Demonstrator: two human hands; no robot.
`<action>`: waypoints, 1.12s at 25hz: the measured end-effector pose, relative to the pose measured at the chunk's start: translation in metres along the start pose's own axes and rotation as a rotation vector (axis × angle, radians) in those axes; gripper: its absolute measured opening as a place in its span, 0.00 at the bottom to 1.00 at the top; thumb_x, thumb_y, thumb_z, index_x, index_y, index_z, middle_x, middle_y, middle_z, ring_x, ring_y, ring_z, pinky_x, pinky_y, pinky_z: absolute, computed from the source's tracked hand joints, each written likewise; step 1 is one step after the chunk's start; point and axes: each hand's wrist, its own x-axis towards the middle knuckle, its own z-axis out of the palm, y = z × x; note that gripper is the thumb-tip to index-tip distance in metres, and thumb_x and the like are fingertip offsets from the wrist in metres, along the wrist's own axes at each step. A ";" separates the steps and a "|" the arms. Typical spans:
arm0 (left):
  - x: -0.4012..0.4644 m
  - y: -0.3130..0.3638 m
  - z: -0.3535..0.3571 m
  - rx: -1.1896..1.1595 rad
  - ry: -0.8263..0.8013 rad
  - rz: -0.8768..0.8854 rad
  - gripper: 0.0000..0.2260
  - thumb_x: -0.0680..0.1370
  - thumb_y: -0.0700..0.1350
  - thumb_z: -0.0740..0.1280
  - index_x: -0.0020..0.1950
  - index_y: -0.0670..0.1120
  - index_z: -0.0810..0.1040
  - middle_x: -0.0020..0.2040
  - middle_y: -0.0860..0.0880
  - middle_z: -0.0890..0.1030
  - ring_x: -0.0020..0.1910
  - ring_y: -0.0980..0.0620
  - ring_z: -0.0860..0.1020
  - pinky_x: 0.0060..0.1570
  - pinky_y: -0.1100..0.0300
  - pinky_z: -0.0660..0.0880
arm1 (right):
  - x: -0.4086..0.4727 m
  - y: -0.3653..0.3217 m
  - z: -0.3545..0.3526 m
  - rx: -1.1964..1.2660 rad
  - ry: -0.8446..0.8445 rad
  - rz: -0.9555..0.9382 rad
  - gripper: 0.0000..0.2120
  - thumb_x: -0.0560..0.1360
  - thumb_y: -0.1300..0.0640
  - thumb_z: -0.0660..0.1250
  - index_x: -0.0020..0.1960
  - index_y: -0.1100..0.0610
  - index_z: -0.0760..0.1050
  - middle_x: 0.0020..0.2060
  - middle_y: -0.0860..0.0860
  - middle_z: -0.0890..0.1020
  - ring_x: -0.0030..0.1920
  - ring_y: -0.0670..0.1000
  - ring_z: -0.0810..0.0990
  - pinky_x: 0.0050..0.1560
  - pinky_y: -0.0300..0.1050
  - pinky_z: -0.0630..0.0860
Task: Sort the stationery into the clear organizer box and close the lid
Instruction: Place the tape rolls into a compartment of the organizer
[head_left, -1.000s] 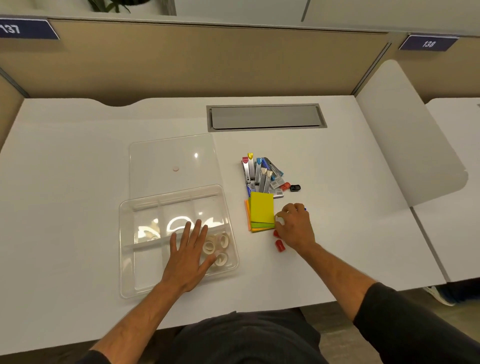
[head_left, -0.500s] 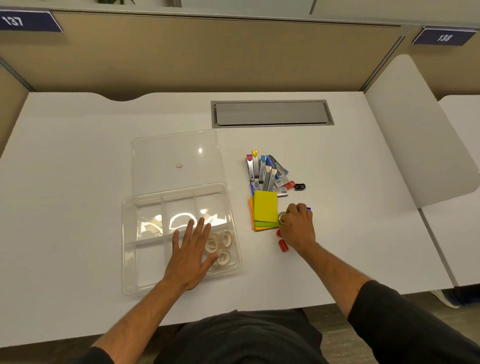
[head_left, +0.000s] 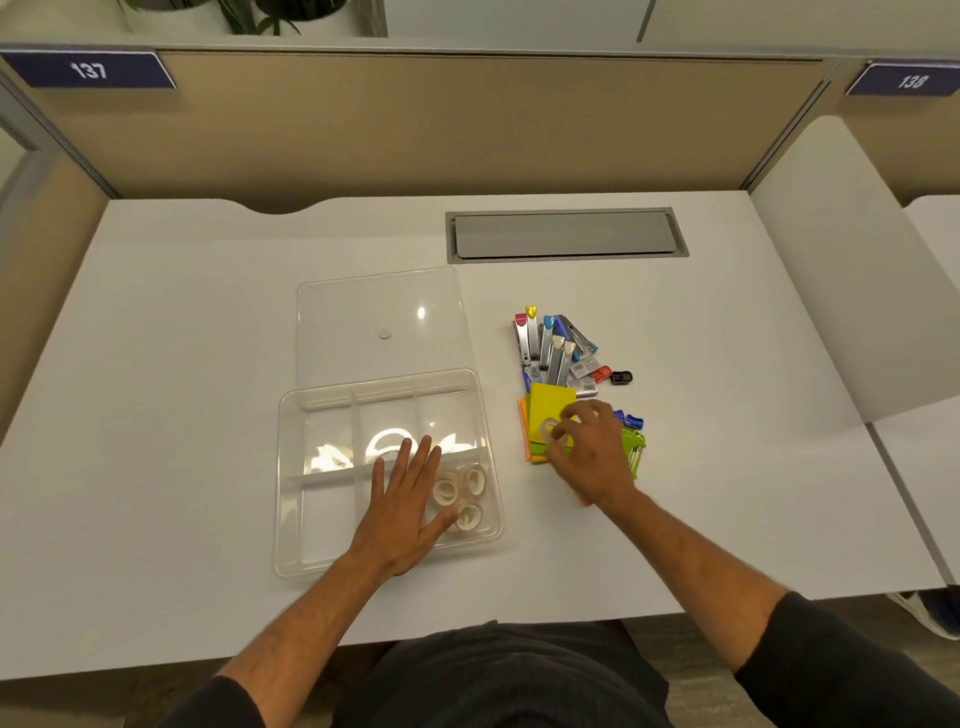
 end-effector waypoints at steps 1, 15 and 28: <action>-0.002 0.000 -0.002 0.004 0.007 0.003 0.37 0.78 0.72 0.45 0.80 0.53 0.40 0.80 0.52 0.37 0.78 0.50 0.35 0.75 0.38 0.38 | -0.003 -0.014 0.000 0.049 -0.006 -0.083 0.06 0.69 0.52 0.71 0.42 0.54 0.81 0.50 0.50 0.79 0.58 0.56 0.71 0.53 0.53 0.72; -0.016 -0.010 0.005 0.113 0.026 -0.095 0.38 0.78 0.71 0.49 0.80 0.53 0.41 0.80 0.50 0.36 0.79 0.47 0.36 0.73 0.40 0.35 | -0.037 -0.091 0.036 -0.145 -0.290 -0.606 0.09 0.69 0.56 0.73 0.49 0.54 0.82 0.57 0.49 0.80 0.63 0.59 0.72 0.54 0.55 0.77; -0.009 0.020 -0.003 0.032 0.110 0.042 0.34 0.80 0.67 0.53 0.81 0.52 0.50 0.81 0.52 0.43 0.79 0.50 0.39 0.75 0.47 0.35 | -0.053 -0.045 0.002 0.040 -0.185 -0.311 0.20 0.75 0.55 0.68 0.66 0.52 0.73 0.62 0.48 0.79 0.67 0.56 0.70 0.61 0.52 0.72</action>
